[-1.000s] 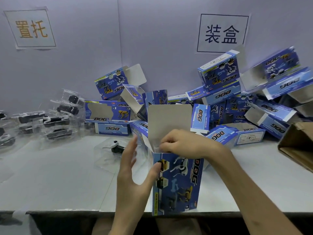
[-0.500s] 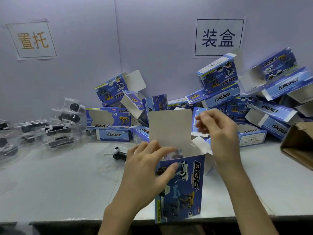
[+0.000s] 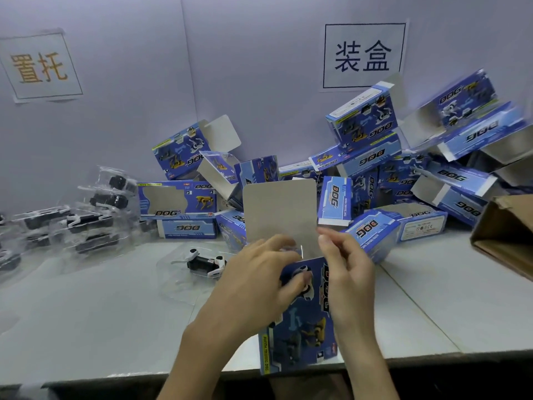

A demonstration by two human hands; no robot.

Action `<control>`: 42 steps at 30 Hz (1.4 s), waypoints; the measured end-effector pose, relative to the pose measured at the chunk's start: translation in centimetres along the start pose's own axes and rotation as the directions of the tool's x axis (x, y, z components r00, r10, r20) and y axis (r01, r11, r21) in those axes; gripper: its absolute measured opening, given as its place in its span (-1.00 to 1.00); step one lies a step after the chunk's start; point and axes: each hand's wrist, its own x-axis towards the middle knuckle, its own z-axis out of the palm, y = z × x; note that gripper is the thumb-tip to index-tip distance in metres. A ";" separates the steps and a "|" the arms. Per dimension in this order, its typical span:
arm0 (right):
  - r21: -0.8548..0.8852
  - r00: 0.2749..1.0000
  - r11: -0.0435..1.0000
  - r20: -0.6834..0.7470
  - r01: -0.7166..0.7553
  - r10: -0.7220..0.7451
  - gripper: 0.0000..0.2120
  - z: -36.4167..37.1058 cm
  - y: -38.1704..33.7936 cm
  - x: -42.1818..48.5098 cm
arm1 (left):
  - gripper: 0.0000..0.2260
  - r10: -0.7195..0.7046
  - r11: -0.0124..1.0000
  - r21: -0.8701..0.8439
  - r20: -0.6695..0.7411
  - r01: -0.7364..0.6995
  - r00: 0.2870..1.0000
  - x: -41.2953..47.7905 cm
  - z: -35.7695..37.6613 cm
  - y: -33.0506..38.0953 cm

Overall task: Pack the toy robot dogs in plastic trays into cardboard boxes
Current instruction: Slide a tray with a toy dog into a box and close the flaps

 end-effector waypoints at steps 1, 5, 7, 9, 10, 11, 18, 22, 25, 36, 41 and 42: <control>-0.041 1.000 0.999 0.026 0.018 -0.017 -0.83 0.0 0.1 -0.2 | -0.74 0.002 1.000 -0.017 0.001 -0.002 1.000 0.0 -0.1 0.0; -0.157 0.996 0.986 0.085 0.046 -0.033 -0.68 -1.2 0.3 0.7 | -0.67 -0.019 1.000 0.009 -0.023 0.019 1.000 0.4 -0.3 0.4; -0.209 0.989 0.973 0.134 0.093 -0.066 -0.71 -1.6 0.1 1.3 | -0.55 -0.009 1.000 0.025 -0.031 0.010 0.999 0.6 -0.1 0.8; -0.236 0.979 0.965 0.189 0.118 -0.074 -0.77 -1.9 0.0 1.8 | -0.52 0.014 0.997 0.074 -0.046 -0.011 0.999 0.7 0.2 1.2; -0.222 0.978 0.970 0.202 0.098 -0.052 -0.77 -2.0 -0.1 2.2 | -0.52 0.022 0.995 0.100 -0.057 -0.016 0.998 0.7 0.3 1.3; -0.181 0.979 0.982 0.206 0.046 -0.008 -0.76 -2.0 -0.2 2.8 | -0.54 0.025 0.992 0.125 -0.063 -0.017 0.998 0.7 0.4 1.4; 0.041 0.924 0.955 0.271 -0.293 0.271 -0.57 -1.6 -0.6 5.2 | -0.58 -0.005 0.986 0.167 -0.031 0.010 1.000 0.8 0.6 1.7; -0.128 0.991 0.992 0.135 -0.009 0.027 -0.67 0.3 -3.1 7.5 | -0.55 -0.052 0.988 0.147 0.004 0.051 0.999 1.0 0.6 1.7; -0.204 0.951 0.934 0.166 0.293 -0.262 -0.75 3.3 -6.5 9.5 | -0.58 -0.078 0.988 0.135 0.022 0.074 0.997 1.3 0.1 1.9; -0.809 0.791 0.379 0.557 0.449 0.253 -0.18 9.7 -4.8 16.2 | -0.57 -0.115 0.990 0.089 0.054 0.110 0.992 1.5 -0.3 1.8; -0.766 0.784 0.356 0.607 0.535 0.127 -0.32 9.3 -4.5 15.4 | -0.61 -0.126 0.990 0.076 0.045 0.123 0.991 1.7 -0.5 2.0; -0.758 0.777 0.357 0.617 0.546 0.123 -0.32 9.1 -4.4 15.3 | -0.62 -0.125 0.990 0.075 0.044 0.121 0.991 1.7 -0.5 2.1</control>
